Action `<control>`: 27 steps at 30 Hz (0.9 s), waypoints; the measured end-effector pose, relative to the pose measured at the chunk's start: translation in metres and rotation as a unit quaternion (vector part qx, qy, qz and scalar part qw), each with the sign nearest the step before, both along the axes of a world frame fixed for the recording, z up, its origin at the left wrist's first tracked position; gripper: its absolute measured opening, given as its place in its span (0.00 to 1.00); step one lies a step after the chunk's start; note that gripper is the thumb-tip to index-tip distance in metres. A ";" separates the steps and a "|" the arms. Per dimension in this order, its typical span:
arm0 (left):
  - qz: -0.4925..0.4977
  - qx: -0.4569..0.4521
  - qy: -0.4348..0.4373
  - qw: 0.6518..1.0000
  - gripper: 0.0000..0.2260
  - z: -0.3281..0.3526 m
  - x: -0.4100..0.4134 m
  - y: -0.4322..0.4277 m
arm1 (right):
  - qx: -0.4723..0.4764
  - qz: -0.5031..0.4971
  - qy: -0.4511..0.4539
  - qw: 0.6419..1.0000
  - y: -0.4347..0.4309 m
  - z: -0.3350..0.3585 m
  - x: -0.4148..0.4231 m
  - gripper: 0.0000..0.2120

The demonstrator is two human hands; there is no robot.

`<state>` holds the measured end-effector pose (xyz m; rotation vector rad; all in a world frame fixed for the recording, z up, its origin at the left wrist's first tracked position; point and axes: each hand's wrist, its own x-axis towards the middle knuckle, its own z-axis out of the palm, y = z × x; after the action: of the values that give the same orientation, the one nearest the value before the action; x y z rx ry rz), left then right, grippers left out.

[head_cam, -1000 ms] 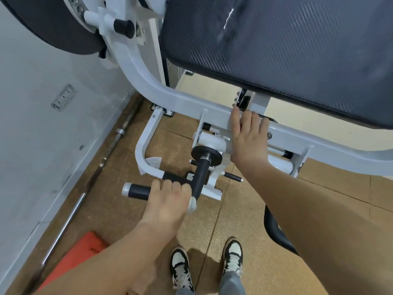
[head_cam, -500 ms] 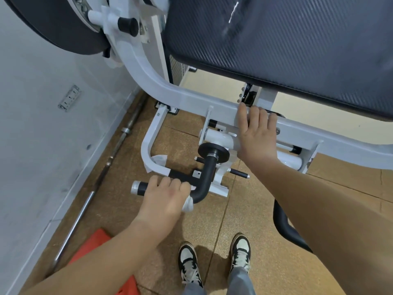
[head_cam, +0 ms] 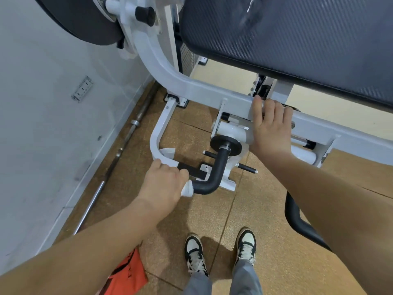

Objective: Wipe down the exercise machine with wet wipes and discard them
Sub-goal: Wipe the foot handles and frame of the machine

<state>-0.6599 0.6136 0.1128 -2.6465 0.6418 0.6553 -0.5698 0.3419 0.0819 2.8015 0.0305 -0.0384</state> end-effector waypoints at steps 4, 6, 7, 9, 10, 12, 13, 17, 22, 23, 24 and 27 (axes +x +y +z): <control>0.004 -0.002 0.006 1.000 0.15 0.010 0.008 0.037 | -0.004 -0.011 0.006 1.000 0.002 0.002 -0.001 0.56; 0.065 -0.033 0.096 0.993 0.08 0.014 0.023 0.038 | -0.002 -0.006 0.004 1.000 0.002 0.000 -0.001 0.56; 0.091 -0.042 0.141 0.985 0.06 0.015 0.031 0.035 | -0.002 -0.005 0.003 1.000 0.002 -0.001 -0.001 0.57; 0.136 -0.013 0.249 0.959 0.05 0.014 0.055 0.030 | -0.002 -0.006 0.002 1.000 0.002 0.000 0.000 0.57; 0.168 -0.007 0.297 0.940 0.08 0.014 0.063 0.028 | -0.002 -0.005 0.002 1.000 0.002 0.000 -0.001 0.57; 0.191 0.017 0.323 0.927 0.11 0.014 0.064 0.024 | 0.002 -0.001 0.000 1.000 0.001 0.000 -0.001 0.57; 0.165 0.038 0.275 0.946 0.08 0.011 0.057 0.022 | 0.005 0.000 -0.002 1.000 0.001 -0.001 -0.001 0.57; 0.072 0.027 -0.021 0.997 0.06 0.001 0.008 0.019 | 0.005 -0.004 0.003 1.000 0.001 0.001 -0.001 0.57; 0.150 0.051 0.230 0.960 0.05 0.004 0.053 0.021 | 0.001 -0.005 -0.003 1.000 0.001 -0.001 0.001 0.59; 0.180 0.055 0.321 0.928 0.04 0.006 0.064 0.022 | 0.004 -0.004 0.000 1.000 0.001 -0.001 0.000 0.59; 0.216 0.062 0.393 0.892 0.03 0.008 0.071 0.019 | 0.009 -0.005 0.004 1.000 0.001 0.000 -0.001 0.60; 0.197 0.136 0.386 0.891 0.06 0.005 0.072 0.008 | 0.005 -0.005 0.001 1.000 -0.001 -0.003 0.001 0.61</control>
<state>-0.5881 0.6217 0.1177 -2.1958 0.1502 1.8105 -0.5685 0.3408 0.0788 2.8120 0.0176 -0.0427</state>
